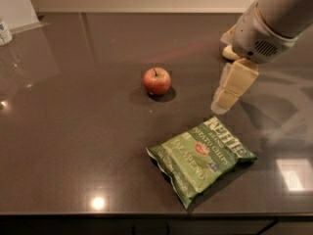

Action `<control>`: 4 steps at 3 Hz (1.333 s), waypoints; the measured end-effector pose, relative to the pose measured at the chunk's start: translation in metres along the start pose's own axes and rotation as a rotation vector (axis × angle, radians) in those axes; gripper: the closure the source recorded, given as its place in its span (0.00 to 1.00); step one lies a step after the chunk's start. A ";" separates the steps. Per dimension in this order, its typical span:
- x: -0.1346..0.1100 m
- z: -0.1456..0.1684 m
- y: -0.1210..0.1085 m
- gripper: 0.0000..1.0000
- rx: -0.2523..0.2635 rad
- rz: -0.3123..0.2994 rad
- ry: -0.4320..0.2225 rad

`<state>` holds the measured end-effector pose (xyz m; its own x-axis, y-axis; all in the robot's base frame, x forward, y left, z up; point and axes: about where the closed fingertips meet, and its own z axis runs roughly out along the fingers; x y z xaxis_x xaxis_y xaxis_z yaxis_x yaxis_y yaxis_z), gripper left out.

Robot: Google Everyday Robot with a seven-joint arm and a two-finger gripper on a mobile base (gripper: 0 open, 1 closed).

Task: Move apple near green jalapeno chip bag

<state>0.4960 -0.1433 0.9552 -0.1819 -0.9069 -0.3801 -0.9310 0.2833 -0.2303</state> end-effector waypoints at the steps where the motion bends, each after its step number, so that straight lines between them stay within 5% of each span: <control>1: -0.025 0.033 -0.014 0.00 -0.005 0.018 -0.068; 3: -0.067 0.100 -0.048 0.00 -0.014 0.073 -0.153; 4: -0.076 0.126 -0.056 0.00 -0.036 0.081 -0.143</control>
Offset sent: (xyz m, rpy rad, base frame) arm 0.0905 0.0851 -0.0585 0.2003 0.0030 -0.0168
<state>0.6013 -0.0508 0.8843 -0.2127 -0.8271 -0.5203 -0.9263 0.3401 -0.1621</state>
